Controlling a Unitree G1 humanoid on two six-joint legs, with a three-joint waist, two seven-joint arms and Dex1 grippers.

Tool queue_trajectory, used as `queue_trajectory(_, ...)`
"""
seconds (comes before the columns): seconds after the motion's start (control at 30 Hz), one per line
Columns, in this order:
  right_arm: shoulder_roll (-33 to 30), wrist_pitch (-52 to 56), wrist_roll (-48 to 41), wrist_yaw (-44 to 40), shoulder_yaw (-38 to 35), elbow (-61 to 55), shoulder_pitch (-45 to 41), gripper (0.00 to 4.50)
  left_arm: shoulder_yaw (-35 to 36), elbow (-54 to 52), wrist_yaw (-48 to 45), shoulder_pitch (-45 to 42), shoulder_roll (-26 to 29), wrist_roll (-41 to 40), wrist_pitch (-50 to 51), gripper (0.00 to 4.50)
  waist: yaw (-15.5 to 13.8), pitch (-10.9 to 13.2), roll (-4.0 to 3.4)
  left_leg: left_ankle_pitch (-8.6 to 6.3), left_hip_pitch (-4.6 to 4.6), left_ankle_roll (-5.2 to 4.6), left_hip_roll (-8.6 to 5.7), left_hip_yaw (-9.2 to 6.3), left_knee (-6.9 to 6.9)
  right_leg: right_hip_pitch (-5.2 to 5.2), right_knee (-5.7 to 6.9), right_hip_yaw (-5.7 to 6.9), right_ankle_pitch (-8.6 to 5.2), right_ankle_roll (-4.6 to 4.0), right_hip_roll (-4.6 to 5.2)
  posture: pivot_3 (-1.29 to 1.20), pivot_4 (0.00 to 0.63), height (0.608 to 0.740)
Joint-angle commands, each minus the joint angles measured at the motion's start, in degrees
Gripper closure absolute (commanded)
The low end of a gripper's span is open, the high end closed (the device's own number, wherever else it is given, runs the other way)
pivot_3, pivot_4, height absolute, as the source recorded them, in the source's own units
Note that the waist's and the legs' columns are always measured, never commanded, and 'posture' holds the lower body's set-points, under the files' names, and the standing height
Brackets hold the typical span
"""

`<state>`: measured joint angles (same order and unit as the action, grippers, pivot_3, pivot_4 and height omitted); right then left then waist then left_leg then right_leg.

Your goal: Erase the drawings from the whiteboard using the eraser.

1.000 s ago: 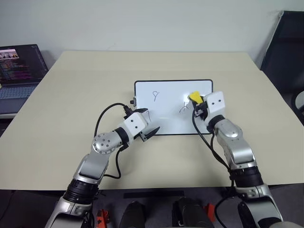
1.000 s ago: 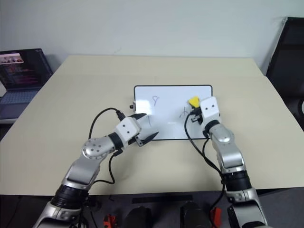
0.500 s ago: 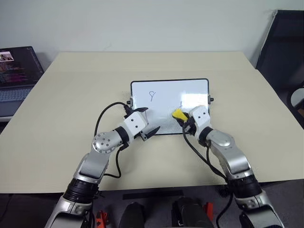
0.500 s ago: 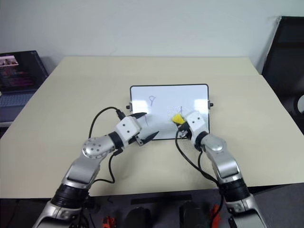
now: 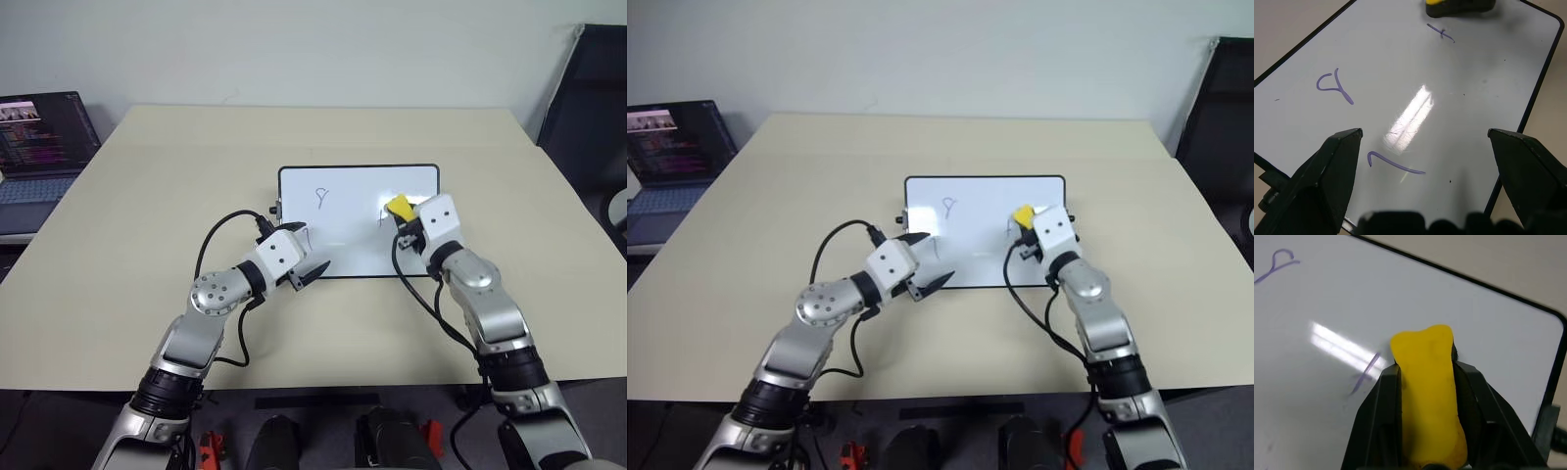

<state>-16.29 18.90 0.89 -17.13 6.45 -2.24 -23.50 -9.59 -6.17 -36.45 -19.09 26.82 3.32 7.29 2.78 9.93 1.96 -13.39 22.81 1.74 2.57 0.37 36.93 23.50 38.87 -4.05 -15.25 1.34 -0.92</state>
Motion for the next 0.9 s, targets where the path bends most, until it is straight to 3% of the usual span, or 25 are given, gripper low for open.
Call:
queue_trajectory(0.03,0.14,2.65,-1.26,-3.89,2.72,-2.98,2.74,3.32,1.08,-2.22,0.13,-0.62,0.20,-0.76,-0.57,0.00,0.37,0.00,0.00,0.00,-0.02,0.00,0.00,0.01,0.00,0.00,0.00,0.00,0.00,0.00,-0.01,0.00,0.150,0.740)
queue_trajectory(0.27,2.13,1.96,-1.89,-6.43,4.49,-1.68,1.82,3.32,1.07,-1.82,-0.15,-0.97,0.21,-0.74,-0.82,0.00,0.67,0.02,0.00,0.00,-0.05,0.00,0.02,-0.02,-0.03,0.02,0.04,0.03,0.00,-0.03,-0.07,0.00,0.150,0.740)
queue_trajectory(0.6,-1.99,-0.20,3.44,3.23,-1.58,8.84,-4.06,3.32,1.22,-3.10,-0.16,-0.11,0.43,-0.70,0.04,0.00,-0.11,0.00,0.05,0.00,-0.08,0.00,0.00,0.10,0.02,-0.03,0.00,0.03,0.04,0.02,0.03,0.00,0.150,0.740)
queue_trajectory(0.9,-1.55,1.44,2.44,1.42,-0.08,1.57,2.00,3.32,0.51,-1.59,-0.29,-1.33,-0.33,-0.59,-0.61,0.00,-0.32,-0.02,0.09,0.02,-0.16,-0.02,0.01,0.18,0.03,-0.10,-0.03,-0.03,0.06,0.07,0.07,0.00,0.150,0.740)
